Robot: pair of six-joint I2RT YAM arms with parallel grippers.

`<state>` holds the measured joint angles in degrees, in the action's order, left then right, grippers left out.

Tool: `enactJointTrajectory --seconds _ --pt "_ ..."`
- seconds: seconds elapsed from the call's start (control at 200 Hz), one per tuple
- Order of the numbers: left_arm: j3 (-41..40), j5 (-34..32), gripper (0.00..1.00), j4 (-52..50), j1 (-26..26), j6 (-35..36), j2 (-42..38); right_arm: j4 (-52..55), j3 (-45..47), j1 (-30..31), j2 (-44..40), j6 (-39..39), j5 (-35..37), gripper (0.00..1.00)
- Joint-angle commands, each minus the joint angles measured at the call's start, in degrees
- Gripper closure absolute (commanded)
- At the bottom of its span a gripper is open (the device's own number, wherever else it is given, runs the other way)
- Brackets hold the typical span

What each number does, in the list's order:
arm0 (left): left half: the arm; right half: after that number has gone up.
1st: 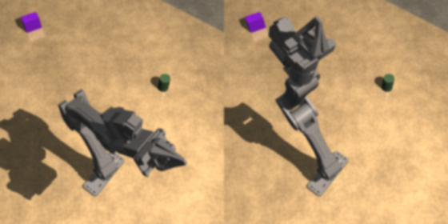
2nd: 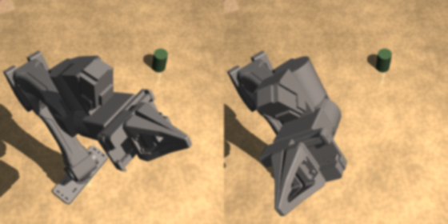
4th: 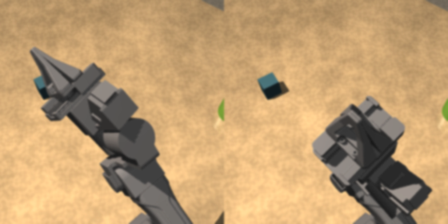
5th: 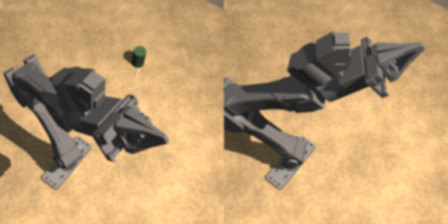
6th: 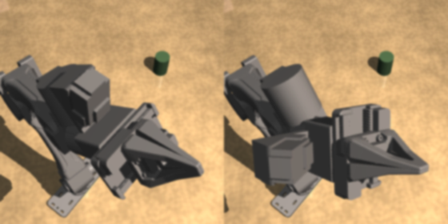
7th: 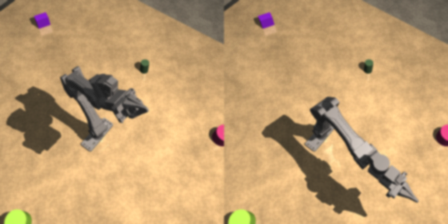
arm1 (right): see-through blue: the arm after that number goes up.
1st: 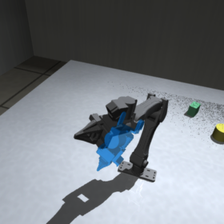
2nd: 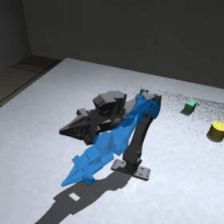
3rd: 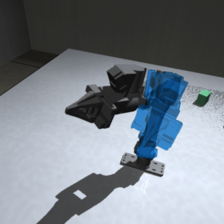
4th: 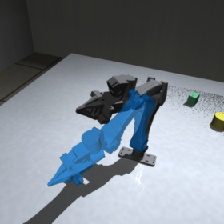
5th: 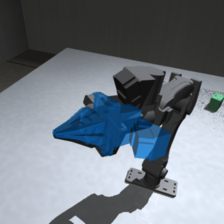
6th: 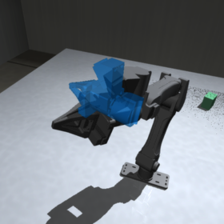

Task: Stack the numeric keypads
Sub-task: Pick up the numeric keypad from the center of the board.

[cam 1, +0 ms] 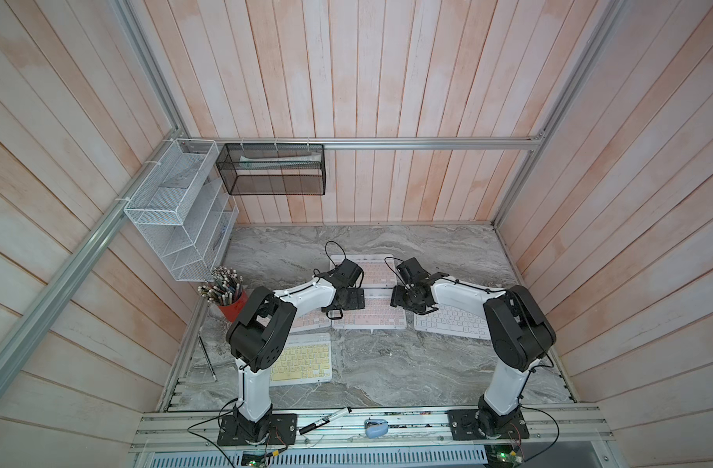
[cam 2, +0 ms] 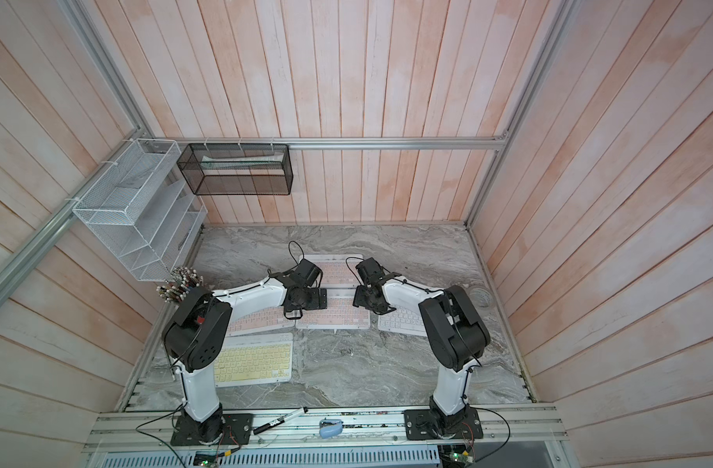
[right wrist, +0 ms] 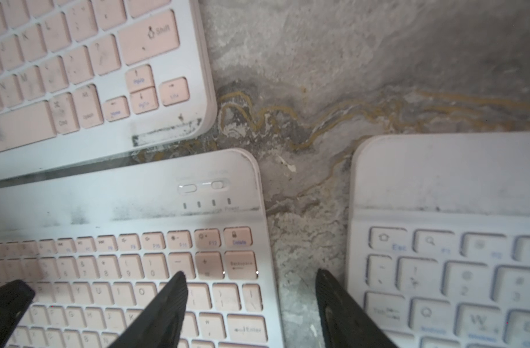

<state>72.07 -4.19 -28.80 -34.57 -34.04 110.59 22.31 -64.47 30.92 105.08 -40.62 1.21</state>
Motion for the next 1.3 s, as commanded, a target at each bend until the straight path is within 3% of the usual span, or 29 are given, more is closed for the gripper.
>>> enactJointTrajectory --seconds 0.0,0.525,0.92,1.295 --pt "-1.7 2.2 0.00 1.2 -0.2 0.5 0.1 0.1 -0.5 -0.2 2.1 0.5 -2.0 0.31" --pt "-5.6 6.6 0.00 4.9 -0.2 0.6 -1.9 -3.5 1.5 -0.2 1.2 1.0 -8.2 0.33" --pt "-9.4 14.3 0.00 11.2 0.1 0.4 -4.1 -39.0 20.6 -9.6 -6.8 -8.1 -37.9 0.39" --pt "-11.9 20.5 0.02 16.2 0.9 -0.2 -6.1 -46.7 22.3 -10.7 -7.2 -10.2 -44.9 0.42"
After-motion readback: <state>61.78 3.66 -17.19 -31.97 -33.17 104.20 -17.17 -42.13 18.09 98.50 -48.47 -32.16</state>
